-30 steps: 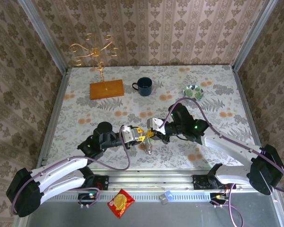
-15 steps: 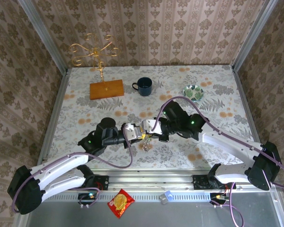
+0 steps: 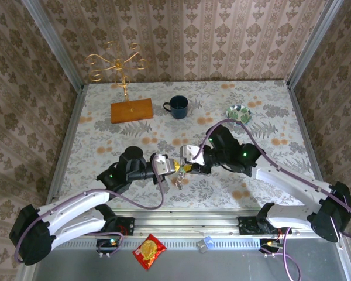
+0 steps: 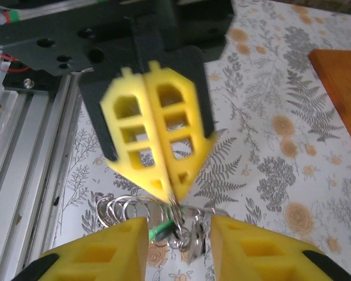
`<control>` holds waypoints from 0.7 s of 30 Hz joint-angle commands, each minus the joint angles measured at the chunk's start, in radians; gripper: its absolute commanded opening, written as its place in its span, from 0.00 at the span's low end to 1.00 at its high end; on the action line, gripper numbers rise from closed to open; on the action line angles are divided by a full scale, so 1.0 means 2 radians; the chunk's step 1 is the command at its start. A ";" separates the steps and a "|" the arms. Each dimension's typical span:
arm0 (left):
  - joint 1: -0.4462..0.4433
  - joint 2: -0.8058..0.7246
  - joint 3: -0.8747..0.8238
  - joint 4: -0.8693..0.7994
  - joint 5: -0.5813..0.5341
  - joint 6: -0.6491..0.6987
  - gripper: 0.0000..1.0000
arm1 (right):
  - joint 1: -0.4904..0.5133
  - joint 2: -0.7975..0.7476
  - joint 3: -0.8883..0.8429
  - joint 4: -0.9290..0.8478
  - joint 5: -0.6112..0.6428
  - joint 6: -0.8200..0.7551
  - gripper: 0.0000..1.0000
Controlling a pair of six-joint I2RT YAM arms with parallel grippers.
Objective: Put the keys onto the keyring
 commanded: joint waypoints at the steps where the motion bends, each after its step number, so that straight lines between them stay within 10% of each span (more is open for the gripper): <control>1: 0.000 -0.014 -0.016 0.058 0.004 -0.018 0.00 | -0.010 -0.021 -0.031 0.033 -0.026 0.039 0.35; 21: 0.000 -0.015 -0.036 0.098 0.022 -0.031 0.00 | -0.011 -0.028 -0.067 0.085 -0.024 0.050 0.35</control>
